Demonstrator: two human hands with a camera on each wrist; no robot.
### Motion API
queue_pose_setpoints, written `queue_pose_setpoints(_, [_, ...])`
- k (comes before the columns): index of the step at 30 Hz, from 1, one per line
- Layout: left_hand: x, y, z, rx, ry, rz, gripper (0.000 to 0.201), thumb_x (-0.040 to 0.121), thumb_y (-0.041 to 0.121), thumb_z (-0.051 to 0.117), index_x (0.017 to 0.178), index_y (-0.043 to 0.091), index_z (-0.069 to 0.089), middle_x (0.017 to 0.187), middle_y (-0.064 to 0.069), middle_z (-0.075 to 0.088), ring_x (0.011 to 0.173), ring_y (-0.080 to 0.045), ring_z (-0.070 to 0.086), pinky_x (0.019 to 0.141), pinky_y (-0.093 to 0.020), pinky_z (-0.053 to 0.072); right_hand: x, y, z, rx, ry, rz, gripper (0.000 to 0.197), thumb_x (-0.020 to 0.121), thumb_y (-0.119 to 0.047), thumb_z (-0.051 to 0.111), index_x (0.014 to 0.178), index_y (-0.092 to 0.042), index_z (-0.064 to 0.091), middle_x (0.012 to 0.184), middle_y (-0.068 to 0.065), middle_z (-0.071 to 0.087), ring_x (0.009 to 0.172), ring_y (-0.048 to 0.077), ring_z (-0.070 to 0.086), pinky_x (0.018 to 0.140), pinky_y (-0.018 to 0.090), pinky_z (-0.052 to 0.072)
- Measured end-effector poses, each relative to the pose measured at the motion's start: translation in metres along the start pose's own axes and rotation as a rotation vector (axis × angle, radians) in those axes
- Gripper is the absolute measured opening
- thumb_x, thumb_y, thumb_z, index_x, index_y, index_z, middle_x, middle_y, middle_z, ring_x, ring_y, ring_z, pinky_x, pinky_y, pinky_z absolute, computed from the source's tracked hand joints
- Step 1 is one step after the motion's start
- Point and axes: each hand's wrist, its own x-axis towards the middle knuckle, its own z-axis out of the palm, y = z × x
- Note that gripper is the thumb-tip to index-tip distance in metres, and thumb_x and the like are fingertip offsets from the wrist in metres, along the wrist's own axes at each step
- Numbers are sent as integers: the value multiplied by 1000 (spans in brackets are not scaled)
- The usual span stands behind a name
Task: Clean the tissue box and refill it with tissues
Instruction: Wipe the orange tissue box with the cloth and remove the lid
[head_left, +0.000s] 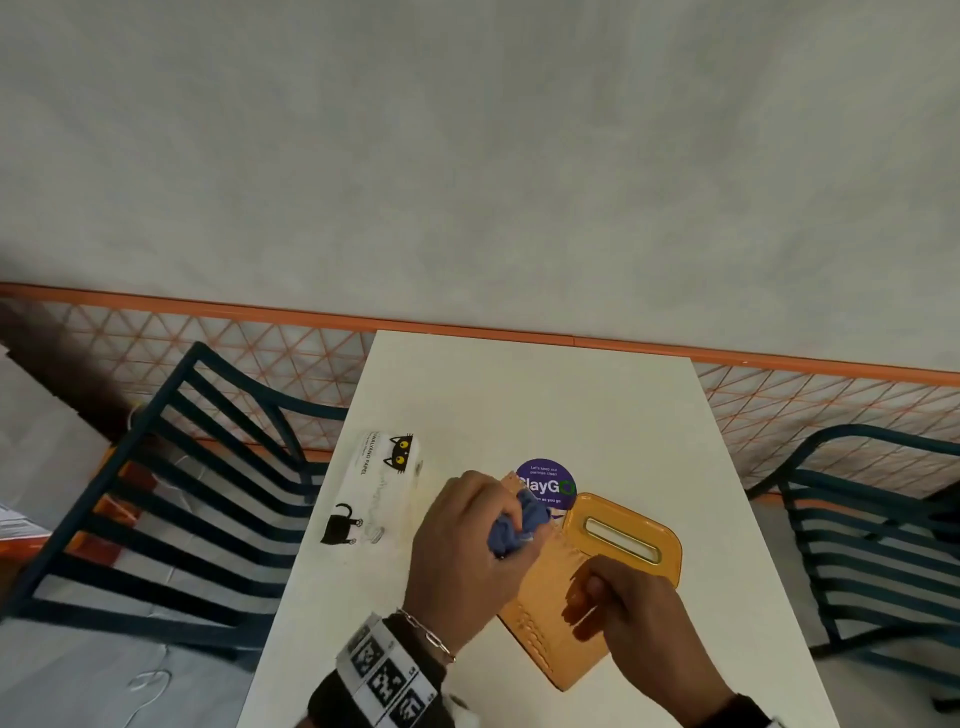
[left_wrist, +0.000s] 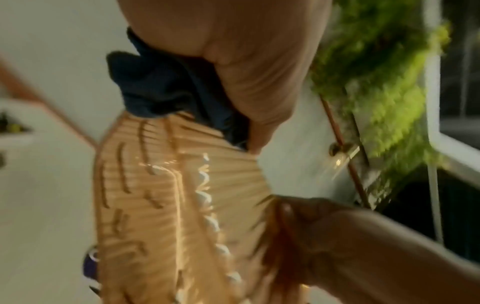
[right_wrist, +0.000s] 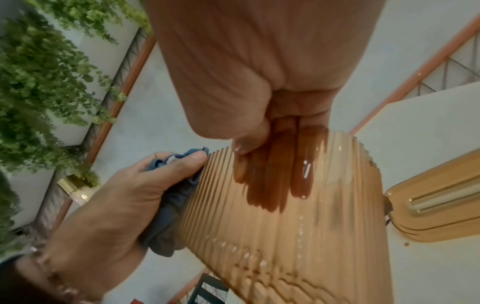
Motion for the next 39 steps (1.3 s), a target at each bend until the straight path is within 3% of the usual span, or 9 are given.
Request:
queue_pose_setpoints(7, [29, -30, -5, -333, -2, -581, 29, 80, 41, 80, 78, 26, 55, 73, -10, 63, 57, -17, 61, 48, -33, 47, 0, 10, -4, 72, 108, -20, 45, 101, 8, 40, 75, -18, 66, 69, 1, 73, 62, 16, 72, 61, 23, 59])
queue_pose_setpoints(13, [3, -13, -15, -293, -9, -16, 31, 81, 31, 80, 74, 25, 51, 73, 4, 54, 66, -16, 54, 58, -29, 48, 2, 19, -9, 63, 18, -44, 45, 103, 4, 40, 77, -20, 68, 73, -6, 73, 69, 19, 73, 66, 30, 61])
queue_pose_setpoints(19, [39, -64, -15, -770, -189, -831, 41, 75, 36, 86, 89, 5, 63, 86, -13, 64, 83, -25, 63, 75, -40, 50, 3, 14, -13, 217, 17, -49, 40, 104, -4, 43, 74, -15, 67, 72, 3, 74, 67, 16, 72, 68, 19, 56])
queue_pose_setpoints(22, [35, -67, -10, -1045, -310, -1005, 49, 83, 29, 79, 112, -7, 63, 100, -19, 70, 90, -30, 68, 83, -42, 56, 5, 12, -12, 399, 0, -83, 43, 105, -7, 44, 71, -17, 69, 70, 10, 72, 64, 18, 69, 65, 24, 55])
queue_pose_setpoints(24, [23, -55, -1, -1119, -380, -1110, 20, 98, 11, 54, 97, -5, 66, 91, -16, 72, 83, -29, 69, 74, -40, 57, 7, 13, -8, 561, 20, -106, 36, 103, -17, 47, 79, -14, 74, 74, 13, 69, 71, 18, 65, 69, 27, 52])
queue_pose_setpoints(28, [-4, -46, 33, -1300, -405, -1419, 28, 88, 29, 58, 90, 7, 74, 91, -16, 73, 92, -33, 64, 90, -43, 50, 15, 16, -5, 716, 44, -87, 31, 102, -17, 50, 94, 2, 74, 88, 19, 72, 83, 24, 65, 78, 35, 49])
queue_pose_setpoints(31, [-9, -52, 38, -1135, -478, -1366, 27, 101, 23, 48, 90, 7, 68, 88, -19, 69, 85, -35, 64, 85, -46, 50, 13, 20, -10, 664, 20, -88, 32, 101, -19, 50, 88, -2, 75, 86, 14, 72, 80, 20, 65, 75, 30, 49])
queue_pose_setpoints(36, [24, -55, -11, -1228, -461, -1094, 23, 90, 29, 67, 91, 6, 69, 76, -7, 69, 66, -22, 67, 69, -35, 51, 10, 25, -7, 455, -24, -77, 53, 89, -61, 54, 83, -12, 72, 81, 11, 70, 75, 19, 63, 71, 28, 50])
queue_pose_setpoints(39, [54, -51, -42, -1046, -319, -937, 30, 80, 35, 82, 94, 12, 69, 82, -7, 66, 69, -18, 65, 63, -34, 53, 8, 19, -4, 429, -30, -71, 36, 100, -36, 52, 81, -14, 73, 82, 10, 72, 76, 20, 66, 72, 27, 52])
